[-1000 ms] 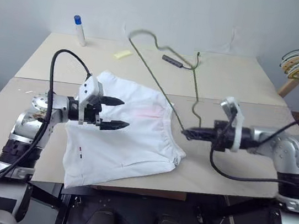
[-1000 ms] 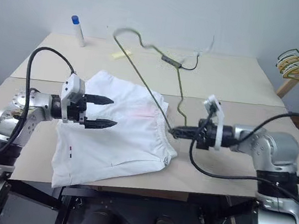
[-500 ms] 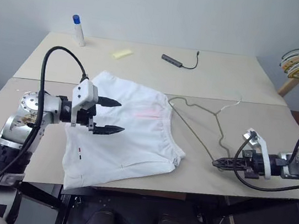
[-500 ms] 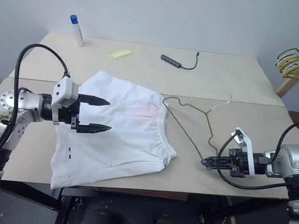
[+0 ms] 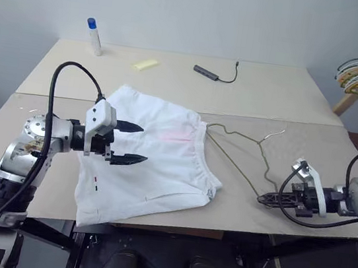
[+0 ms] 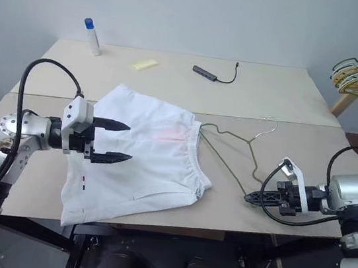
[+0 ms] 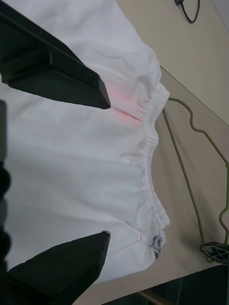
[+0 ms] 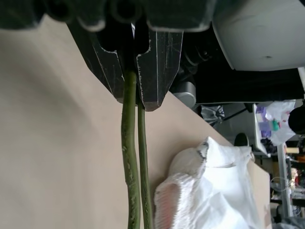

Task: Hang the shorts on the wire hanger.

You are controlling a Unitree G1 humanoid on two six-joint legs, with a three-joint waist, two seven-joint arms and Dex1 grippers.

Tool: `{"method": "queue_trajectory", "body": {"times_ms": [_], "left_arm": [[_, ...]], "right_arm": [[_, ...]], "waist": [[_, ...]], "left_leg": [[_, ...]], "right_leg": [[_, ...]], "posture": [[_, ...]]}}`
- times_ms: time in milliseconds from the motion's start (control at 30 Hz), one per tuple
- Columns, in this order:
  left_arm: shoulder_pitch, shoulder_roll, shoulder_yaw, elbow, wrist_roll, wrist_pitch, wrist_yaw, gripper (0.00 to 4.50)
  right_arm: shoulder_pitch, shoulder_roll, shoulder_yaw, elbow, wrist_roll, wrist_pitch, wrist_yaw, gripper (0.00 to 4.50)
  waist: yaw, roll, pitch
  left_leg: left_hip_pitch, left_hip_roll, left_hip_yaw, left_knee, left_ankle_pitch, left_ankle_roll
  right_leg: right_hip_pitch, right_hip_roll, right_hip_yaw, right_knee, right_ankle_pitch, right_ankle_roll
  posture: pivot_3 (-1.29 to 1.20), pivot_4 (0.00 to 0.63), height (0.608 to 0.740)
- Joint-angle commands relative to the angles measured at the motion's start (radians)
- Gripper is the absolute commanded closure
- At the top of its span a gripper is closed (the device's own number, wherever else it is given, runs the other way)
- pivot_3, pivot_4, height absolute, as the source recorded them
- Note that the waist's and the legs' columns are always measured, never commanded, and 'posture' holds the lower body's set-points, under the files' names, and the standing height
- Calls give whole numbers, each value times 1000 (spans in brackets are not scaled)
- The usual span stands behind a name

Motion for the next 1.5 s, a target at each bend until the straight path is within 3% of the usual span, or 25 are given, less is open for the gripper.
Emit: {"method": "queue_trajectory", "body": {"times_ms": [33,233,467,700,833,1133,1400,1500], "left_arm": [[-7,2,14,-29,-12,2,6,40],[-5,0,4,-30,-2,-5,9,40],[-3,-4,-10,-44,11,-5,23,40],[13,-2,-3,-53,10,-2,36,40],[19,0,-3,-54,13,-2,42,40],[13,-14,-13,-82,15,18,73,40],[43,-10,-3,-103,8,26,87,40],[40,-12,1,-90,8,25,92,40]], "right_arm": [[-5,-14,10,-51,-3,-18,59,4500],[-55,-16,114,-22,-71,-70,139,4500],[-246,84,216,298,-193,-227,141,4500],[-328,60,416,305,-36,-296,141,4500],[-401,137,494,427,-48,-327,141,4500],[-497,322,399,722,-203,-455,141,4500],[-530,347,128,799,-292,-497,102,4500],[-514,346,41,756,-312,-607,86,4500]], "waist": [[1,0,0],[5,0,0],[-1,1,-1],[7,1,-1],[6,2,-1],[30,3,-2],[53,3,-2],[51,3,-2]], "left_leg": [[0,0,0,0,0,0],[0,0,1,1,0,0],[1,0,2,1,1,-2],[0,0,2,1,2,-3],[1,0,2,1,1,-2],[-1,0,3,2,3,-6],[-3,0,2,3,4,-6],[-3,0,2,3,4,-6]], "right_leg": [[0,0,0,0,0,0],[0,0,0,0,0,0],[0,0,0,1,0,0],[1,0,0,1,0,0],[0,0,1,2,0,0],[0,1,0,6,0,0],[-1,1,-1,6,0,1],[-1,1,-2,6,1,1]], "posture": [[76,0,740],[77,0,740],[104,0,740],[124,0,740],[134,0,740],[179,0,740],[174,0,740],[158,0,740]]}}
